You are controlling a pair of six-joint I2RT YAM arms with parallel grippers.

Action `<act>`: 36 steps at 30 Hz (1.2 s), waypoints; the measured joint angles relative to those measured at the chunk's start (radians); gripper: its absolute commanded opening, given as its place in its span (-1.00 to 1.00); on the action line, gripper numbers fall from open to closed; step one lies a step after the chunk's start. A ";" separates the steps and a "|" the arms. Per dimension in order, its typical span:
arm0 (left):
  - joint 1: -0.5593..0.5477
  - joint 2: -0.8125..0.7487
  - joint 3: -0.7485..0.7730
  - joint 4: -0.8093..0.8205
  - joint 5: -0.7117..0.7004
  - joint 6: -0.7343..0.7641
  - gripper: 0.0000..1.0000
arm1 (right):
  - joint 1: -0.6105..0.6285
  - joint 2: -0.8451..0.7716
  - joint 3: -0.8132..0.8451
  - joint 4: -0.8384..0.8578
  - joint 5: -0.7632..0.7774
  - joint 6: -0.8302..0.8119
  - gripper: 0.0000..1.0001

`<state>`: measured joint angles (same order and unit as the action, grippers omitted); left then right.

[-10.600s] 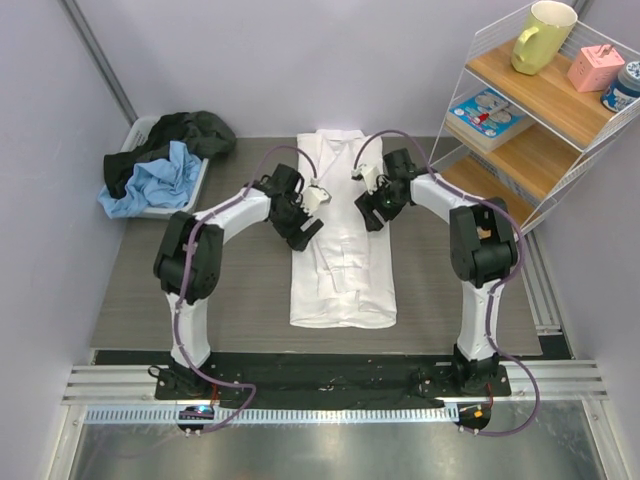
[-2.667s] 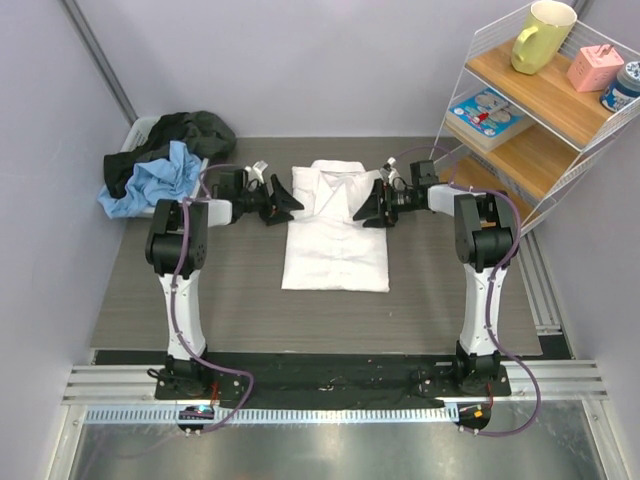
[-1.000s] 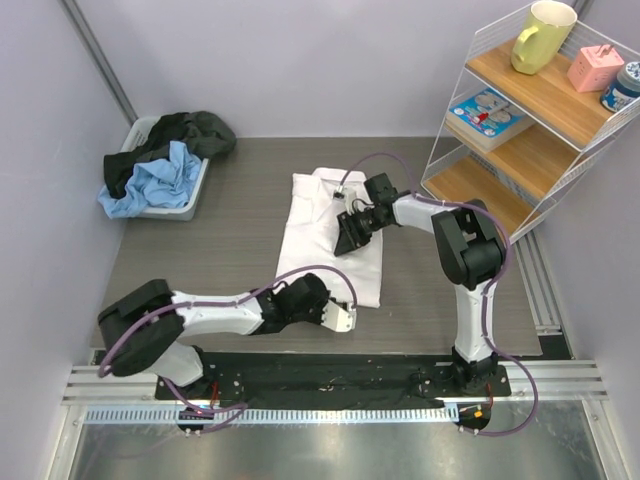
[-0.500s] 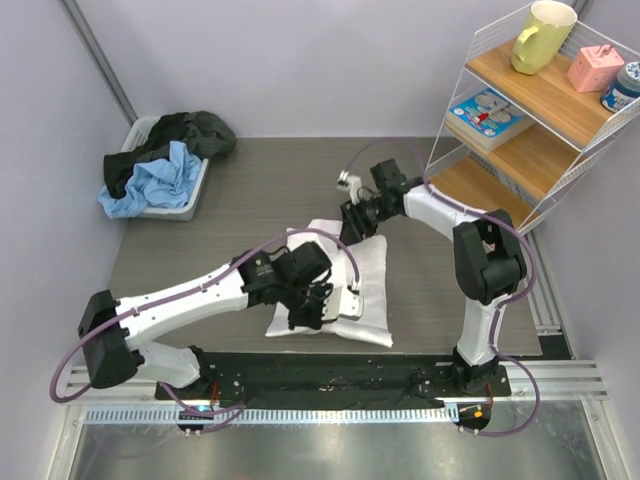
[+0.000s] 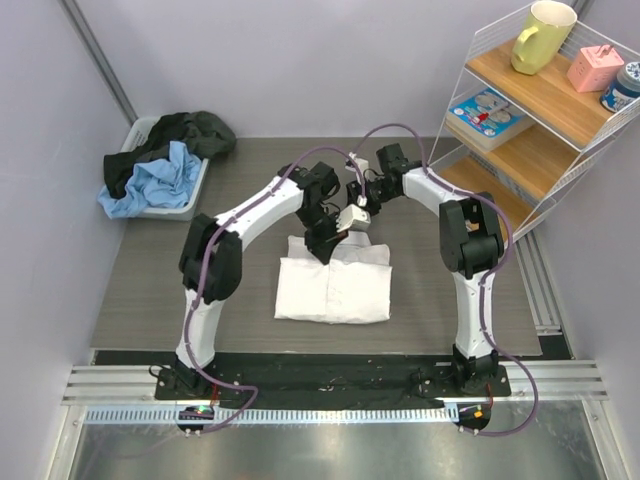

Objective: Fold and stack the long sleeve shirts
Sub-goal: Fold the shirt

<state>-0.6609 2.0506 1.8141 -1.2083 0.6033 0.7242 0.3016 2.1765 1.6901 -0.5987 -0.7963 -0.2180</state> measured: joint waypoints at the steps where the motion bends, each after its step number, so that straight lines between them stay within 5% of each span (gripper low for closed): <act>1: 0.007 0.057 0.034 0.002 0.002 0.018 -0.78 | 0.000 0.011 -0.002 -0.001 -0.001 0.005 -0.22; 8: 0.036 0.201 0.039 0.074 -0.001 0.068 0.15 | 0.005 0.023 -0.042 0.010 -0.018 0.019 -0.24; 12: 0.042 0.164 -0.040 0.143 0.013 0.039 0.37 | 0.009 0.023 -0.090 0.015 -0.019 0.019 -0.23; 24: 0.064 -0.357 -0.459 0.253 0.098 -0.085 0.45 | 0.074 -0.040 -0.285 0.120 -0.106 0.046 -0.25; 36: 0.067 -0.307 -0.594 0.457 0.139 -0.167 0.35 | 0.088 -0.088 -0.324 0.129 -0.044 0.091 -0.32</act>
<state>-0.5941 1.7432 1.2205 -0.7517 0.7425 0.5575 0.3897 2.0884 1.3663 -0.4702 -0.8406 -0.1272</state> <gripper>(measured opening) 0.693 0.345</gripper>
